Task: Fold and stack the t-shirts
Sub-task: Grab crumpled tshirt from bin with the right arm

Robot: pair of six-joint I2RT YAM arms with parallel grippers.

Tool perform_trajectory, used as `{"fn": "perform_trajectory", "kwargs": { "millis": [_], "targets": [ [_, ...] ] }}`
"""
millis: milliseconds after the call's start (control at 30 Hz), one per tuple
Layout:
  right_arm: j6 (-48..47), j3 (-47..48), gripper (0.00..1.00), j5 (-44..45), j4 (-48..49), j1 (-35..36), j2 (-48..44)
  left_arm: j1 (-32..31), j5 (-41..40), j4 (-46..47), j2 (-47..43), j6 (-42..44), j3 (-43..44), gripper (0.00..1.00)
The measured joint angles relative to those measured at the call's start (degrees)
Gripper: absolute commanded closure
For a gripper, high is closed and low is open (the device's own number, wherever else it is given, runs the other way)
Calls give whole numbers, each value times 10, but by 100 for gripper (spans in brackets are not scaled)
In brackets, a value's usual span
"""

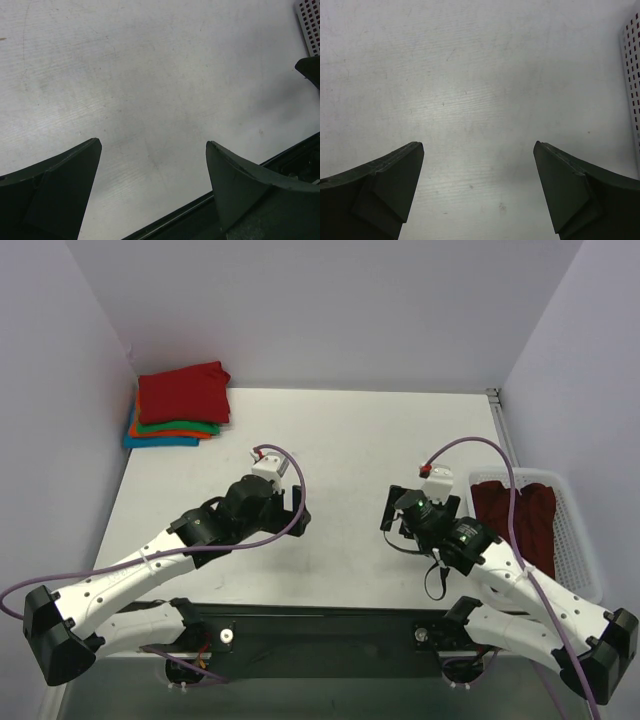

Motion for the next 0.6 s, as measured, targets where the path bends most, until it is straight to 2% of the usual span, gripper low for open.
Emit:
{"fn": "perform_trajectory", "kwargs": {
  "millis": [233,333,433,600],
  "targets": [
    [-6,9,2,2,-8,-1,1,0,14,4,0,-3,0,3],
    [-16,38,6,4,-19,-23,22,0,17,4,0,-3,0,3],
    [-32,84,8,-7,-30,-122,59,0,20,3,0,-2,0,3],
    [-54,112,10,-40,-30,-344,102,0,28,-7,-2,-2,0,3]
  ]
}}
